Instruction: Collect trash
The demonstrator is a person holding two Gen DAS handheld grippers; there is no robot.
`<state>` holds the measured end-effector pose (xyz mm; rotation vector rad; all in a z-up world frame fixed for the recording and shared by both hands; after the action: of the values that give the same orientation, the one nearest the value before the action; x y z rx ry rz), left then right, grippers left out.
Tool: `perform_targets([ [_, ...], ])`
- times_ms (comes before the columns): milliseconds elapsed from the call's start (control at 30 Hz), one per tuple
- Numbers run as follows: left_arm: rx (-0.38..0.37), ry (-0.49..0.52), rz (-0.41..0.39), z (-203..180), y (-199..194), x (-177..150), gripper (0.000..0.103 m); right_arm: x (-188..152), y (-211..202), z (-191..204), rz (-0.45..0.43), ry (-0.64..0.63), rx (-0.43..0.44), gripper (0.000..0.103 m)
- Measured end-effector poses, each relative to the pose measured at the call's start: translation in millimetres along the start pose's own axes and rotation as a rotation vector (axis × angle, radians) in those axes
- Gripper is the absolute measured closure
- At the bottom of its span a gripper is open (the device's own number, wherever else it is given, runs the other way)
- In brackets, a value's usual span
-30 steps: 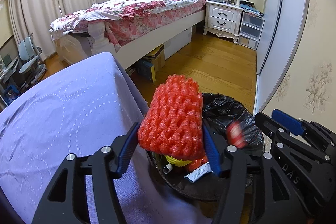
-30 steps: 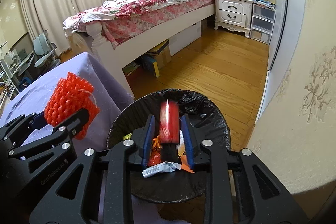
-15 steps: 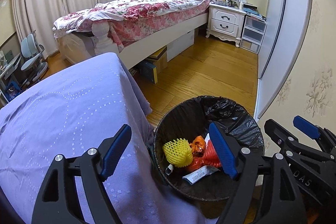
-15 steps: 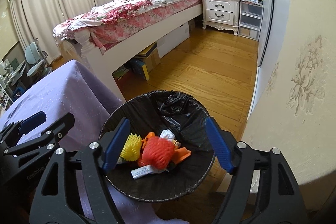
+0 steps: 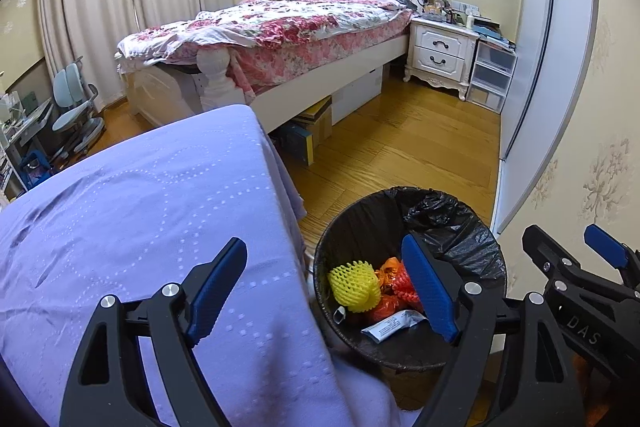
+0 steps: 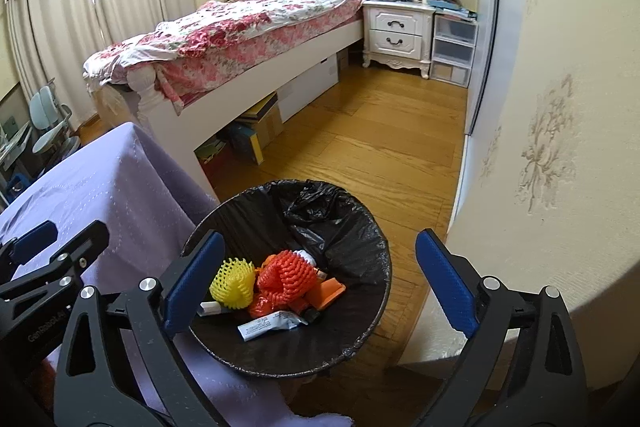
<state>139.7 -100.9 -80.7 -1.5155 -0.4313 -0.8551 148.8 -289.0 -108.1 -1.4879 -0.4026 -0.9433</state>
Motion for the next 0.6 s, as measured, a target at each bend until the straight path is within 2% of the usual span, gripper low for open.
perform_targets([
  [600, 0.064, -0.049, -0.065, 34.8, -57.7, -18.7, 0.02, -8.8, -51.2, 30.3, -0.015, -0.059, 0.056, 0.009],
])
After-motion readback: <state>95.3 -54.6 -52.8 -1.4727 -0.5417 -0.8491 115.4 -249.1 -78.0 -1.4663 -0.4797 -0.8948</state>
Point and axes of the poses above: each gripper's, at about its wrist camera, not at the fingertips, and y roughly the way its jaws point, z to its left, x to its top, the point moved 6 cm from there along y, roughly the way its jaws point, and after that the axes turned 3 degrees about y, right-handed, at the moved point
